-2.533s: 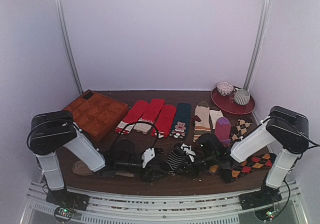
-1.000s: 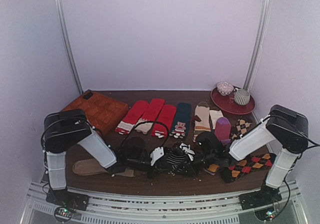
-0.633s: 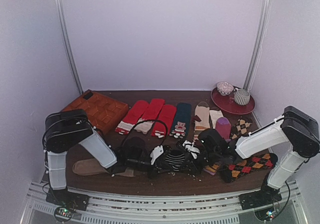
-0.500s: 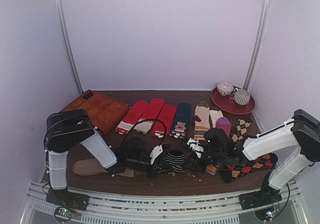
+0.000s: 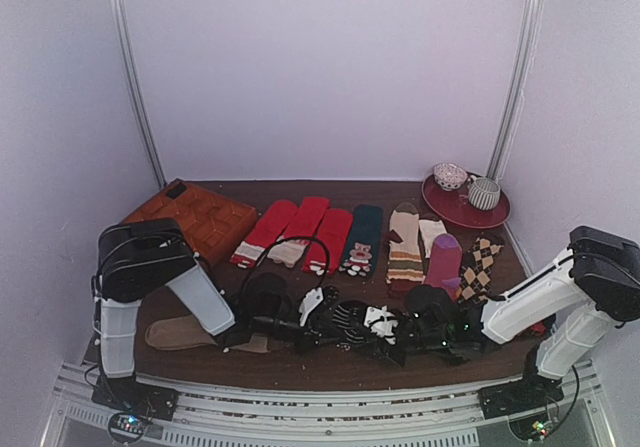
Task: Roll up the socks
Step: Roll the sock at the center of the board.
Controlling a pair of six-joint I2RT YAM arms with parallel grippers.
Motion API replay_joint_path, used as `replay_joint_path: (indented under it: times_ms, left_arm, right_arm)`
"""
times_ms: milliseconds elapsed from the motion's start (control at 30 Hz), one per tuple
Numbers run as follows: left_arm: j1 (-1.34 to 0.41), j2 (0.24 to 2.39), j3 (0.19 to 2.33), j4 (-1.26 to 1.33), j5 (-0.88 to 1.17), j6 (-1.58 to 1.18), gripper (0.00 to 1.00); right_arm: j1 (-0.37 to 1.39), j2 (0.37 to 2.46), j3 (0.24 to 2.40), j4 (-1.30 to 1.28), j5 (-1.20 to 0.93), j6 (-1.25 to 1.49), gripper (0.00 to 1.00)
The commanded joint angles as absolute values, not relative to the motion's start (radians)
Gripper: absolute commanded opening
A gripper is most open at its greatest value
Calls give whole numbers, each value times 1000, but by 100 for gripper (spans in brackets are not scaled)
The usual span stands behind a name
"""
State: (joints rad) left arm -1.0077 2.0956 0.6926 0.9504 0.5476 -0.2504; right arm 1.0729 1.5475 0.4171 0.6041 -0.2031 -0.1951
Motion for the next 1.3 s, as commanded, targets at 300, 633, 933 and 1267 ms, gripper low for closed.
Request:
replay_joint_path:
  times_ms: [300, 633, 933, 1267]
  left_arm:
    - [-1029, 2221, 632, 502, 563, -256, 0]
    - [-1029, 2225, 641, 501, 565, -252, 0]
    - [-1029, 2007, 590, 589, 424, -172, 22]
    - [-1031, 1782, 540, 735, 295, -14, 98]
  right_arm:
    - [1076, 1567, 433, 672, -94, -238, 36]
    - [1067, 1679, 520, 556, -186, -163, 11]
    - [983, 1655, 474, 502, -316, 16, 2]
    - [883, 1746, 542, 339, -509, 112, 2]
